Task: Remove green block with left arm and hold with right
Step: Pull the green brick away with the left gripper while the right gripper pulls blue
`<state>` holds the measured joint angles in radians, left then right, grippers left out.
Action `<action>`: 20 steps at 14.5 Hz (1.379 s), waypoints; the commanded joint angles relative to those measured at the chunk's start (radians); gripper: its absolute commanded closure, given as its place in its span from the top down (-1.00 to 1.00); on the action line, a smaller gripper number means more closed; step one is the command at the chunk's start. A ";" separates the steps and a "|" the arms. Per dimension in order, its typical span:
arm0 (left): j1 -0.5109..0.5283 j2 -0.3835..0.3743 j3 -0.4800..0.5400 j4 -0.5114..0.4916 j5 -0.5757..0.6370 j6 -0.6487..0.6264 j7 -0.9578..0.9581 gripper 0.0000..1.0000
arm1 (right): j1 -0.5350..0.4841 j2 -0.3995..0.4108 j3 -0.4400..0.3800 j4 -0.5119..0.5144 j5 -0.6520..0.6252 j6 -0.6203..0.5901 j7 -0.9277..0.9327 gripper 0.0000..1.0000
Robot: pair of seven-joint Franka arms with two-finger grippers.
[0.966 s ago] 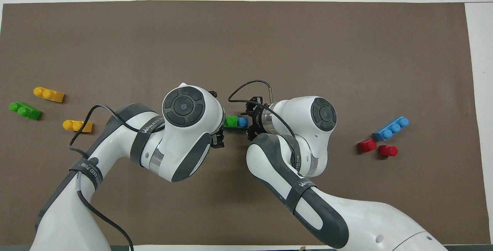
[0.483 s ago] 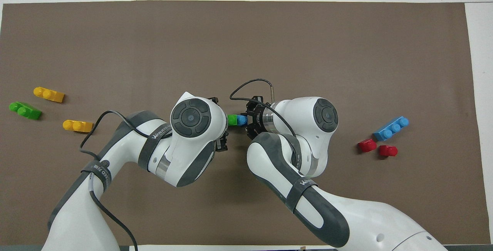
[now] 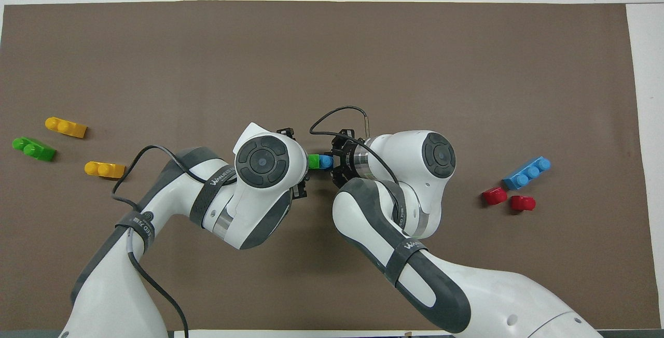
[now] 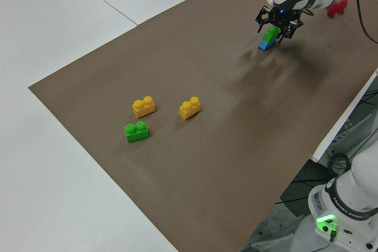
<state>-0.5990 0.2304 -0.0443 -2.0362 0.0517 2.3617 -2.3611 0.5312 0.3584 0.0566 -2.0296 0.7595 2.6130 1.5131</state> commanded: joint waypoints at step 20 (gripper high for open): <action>0.218 -0.207 0.015 0.039 -0.013 -0.265 0.466 -1.00 | -0.314 -0.104 -0.014 0.114 -0.107 -0.333 -0.255 -1.00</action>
<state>-0.4531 0.0230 -0.0238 -2.0136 0.0701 2.1314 -2.0423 0.3306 0.3094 0.0348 -1.9143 0.6854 2.3856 1.3734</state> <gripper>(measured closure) 0.648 0.656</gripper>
